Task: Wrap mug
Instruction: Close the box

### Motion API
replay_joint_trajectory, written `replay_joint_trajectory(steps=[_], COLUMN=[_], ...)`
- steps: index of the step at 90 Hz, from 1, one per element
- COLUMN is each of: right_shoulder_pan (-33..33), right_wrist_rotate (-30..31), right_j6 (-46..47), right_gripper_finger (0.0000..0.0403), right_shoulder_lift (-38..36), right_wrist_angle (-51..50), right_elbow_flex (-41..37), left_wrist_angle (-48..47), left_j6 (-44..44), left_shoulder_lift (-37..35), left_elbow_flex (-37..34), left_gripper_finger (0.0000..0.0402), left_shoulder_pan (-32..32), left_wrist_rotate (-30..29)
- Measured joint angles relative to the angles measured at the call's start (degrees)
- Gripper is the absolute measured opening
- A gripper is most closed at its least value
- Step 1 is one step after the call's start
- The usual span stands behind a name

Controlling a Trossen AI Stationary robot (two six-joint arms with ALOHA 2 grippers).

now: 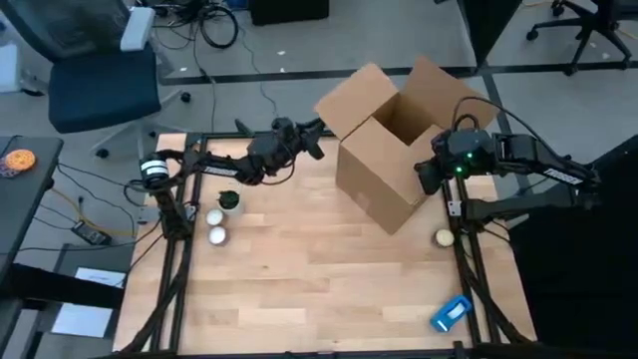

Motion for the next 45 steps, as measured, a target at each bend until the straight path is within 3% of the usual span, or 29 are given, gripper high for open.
replay_joint_trajectory(steps=[32, 45], right_shoulder_pan=[0.0, 0.0], right_wrist_rotate=[0.0, 0.0], right_j6=[0.0, 0.0], right_gripper_finger=[0.0, 0.0], right_shoulder_lift=[0.0, 0.0], right_wrist_angle=[0.4, 1.8], right_elbow_flex=[0.0, 0.0], left_wrist_angle=[-3.3, -7.9], left_j6=[1.2, 4.2], left_shoulder_lift=[0.0, 0.0], left_elbow_flex=[7.8, 7.9], left_gripper_finger=[0.0053, 0.0053], left_shoulder_pan=[-1.9, -3.9], left_wrist_rotate=[13.1, 13.4])
